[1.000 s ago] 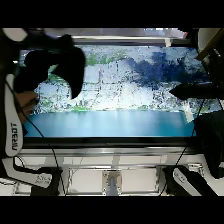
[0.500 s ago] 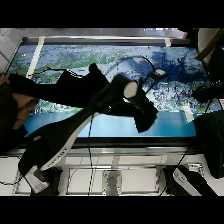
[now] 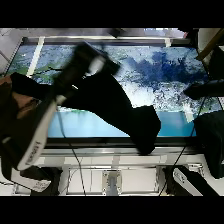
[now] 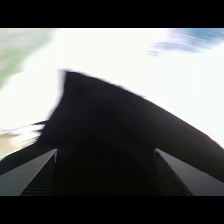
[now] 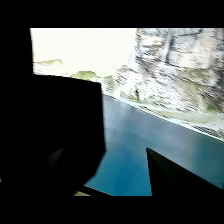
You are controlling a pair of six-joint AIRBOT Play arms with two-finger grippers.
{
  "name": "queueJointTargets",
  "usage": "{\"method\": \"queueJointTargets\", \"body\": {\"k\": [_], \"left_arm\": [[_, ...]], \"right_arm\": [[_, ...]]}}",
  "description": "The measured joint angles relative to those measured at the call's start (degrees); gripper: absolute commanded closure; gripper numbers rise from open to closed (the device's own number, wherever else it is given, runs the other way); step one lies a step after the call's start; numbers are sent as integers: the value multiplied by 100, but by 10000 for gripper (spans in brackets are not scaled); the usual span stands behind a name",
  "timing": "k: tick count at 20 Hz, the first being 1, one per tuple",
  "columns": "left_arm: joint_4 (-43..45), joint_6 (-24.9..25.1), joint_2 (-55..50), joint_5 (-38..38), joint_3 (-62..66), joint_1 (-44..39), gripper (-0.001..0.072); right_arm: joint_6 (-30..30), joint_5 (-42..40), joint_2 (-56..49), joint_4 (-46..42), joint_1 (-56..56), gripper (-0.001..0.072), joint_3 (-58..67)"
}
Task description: Fold the clothes and pants, and hang the long-sleeved shirts on hangers.
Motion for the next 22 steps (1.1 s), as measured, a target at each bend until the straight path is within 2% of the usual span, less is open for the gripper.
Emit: {"method": "queueJointTargets", "body": {"k": [2,4,8,12,17,18,19,20,21,22], "left_arm": [[-378,-227,2,-201,-37,1121,-3],[-1244,-295,-190,-341,-74,2253,-1],[-2848,260,-905,-365,-101,3716,-1],[-3639,732,-1683,13,-98,4175,4],[-4833,1475,-2415,363,-96,3952,11],[-4951,1572,-2542,260,-96,3864,72],[-5036,1663,-2649,116,-98,3783,186],[-5084,1764,-2750,-28,-96,3700,346],[-5125,1810,-2837,-144,-98,3622,621],[-5145,1856,-2894,-229,-98,3556,686]], "right_arm": [[2,-260,-125,686,79,164,-243],[9,-444,-302,1104,278,164,-459],[98,-638,-743,1469,1036,163,-697],[125,-1329,-1351,1602,2286,163,-767],[133,-2479,-2197,1655,3613,163,-782],[138,-2573,-2317,1644,3753,163,-789],[140,-2653,-2406,1650,3862,163,-789],[142,-2699,-2470,1661,3941,163,-787],[149,-2715,-2511,1646,3987,164,-778],[153,-2741,-2538,1650,4022,163,-758]]}}
